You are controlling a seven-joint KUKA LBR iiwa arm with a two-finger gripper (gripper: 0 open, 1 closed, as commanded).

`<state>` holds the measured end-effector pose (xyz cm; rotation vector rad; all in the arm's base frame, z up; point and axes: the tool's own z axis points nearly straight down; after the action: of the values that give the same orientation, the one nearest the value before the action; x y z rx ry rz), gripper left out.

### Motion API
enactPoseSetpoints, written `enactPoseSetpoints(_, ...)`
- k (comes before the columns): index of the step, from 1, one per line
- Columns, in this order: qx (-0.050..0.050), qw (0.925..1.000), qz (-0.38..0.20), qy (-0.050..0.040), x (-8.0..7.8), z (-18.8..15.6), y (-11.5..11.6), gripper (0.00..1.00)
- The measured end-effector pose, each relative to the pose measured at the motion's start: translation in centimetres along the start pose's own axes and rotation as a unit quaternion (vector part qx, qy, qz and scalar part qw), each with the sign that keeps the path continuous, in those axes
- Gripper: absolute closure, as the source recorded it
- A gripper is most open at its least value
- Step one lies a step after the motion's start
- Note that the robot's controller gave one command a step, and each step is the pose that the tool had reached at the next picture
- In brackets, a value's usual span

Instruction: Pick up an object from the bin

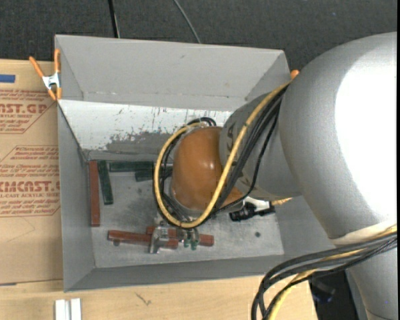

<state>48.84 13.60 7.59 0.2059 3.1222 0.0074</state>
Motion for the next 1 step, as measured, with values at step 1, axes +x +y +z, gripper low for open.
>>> enactPoseSetpoints(1, 0.000, 1.0000, 0.000, 0.0000, 0.00, 0.00, 0.00, 1.00)
